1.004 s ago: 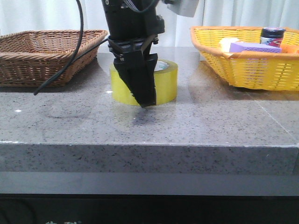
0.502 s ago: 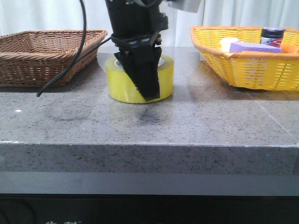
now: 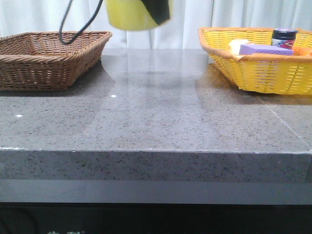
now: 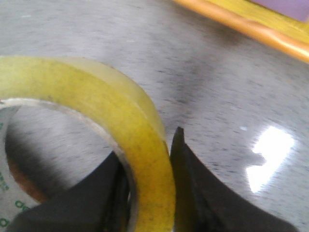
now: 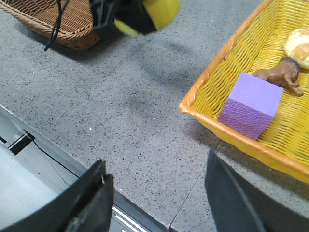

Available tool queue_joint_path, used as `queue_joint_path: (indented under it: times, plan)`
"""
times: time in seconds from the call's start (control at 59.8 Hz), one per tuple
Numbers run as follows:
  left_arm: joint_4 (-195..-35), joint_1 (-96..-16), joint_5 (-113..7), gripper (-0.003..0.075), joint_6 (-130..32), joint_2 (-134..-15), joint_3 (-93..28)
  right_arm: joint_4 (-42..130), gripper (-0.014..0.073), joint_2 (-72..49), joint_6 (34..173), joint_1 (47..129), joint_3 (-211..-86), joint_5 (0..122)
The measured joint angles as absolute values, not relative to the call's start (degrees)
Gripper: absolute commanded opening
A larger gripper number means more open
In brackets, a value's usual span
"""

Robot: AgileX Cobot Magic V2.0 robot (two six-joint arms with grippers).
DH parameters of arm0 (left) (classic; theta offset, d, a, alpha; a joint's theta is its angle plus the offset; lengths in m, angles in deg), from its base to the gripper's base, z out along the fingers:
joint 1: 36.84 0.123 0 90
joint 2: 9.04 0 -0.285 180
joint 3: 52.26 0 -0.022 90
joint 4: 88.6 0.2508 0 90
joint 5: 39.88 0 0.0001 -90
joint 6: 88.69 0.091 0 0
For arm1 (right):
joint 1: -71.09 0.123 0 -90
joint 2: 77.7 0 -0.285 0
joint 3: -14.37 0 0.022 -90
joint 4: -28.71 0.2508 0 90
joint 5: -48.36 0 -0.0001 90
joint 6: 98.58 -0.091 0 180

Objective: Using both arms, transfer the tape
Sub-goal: 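Lift the tape roll with the left gripper toward the brown basket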

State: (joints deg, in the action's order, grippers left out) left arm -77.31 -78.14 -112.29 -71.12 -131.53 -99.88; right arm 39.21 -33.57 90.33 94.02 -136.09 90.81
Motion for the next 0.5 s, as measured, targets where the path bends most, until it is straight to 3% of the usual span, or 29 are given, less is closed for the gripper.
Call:
queue_joint_path:
  times: [0.201, 0.502]
  plan:
    - [-74.38, -74.65, -112.55, 0.0134, -74.65, -131.53, -101.45, 39.21, 0.0447, -33.57, 90.33, 94.02, -136.09, 90.81]
    - [-74.68, -62.3, -112.78, 0.0134, -82.66, -131.78, -101.45, 39.21, 0.0447, -33.57, 90.33, 94.02, -136.09, 90.81]
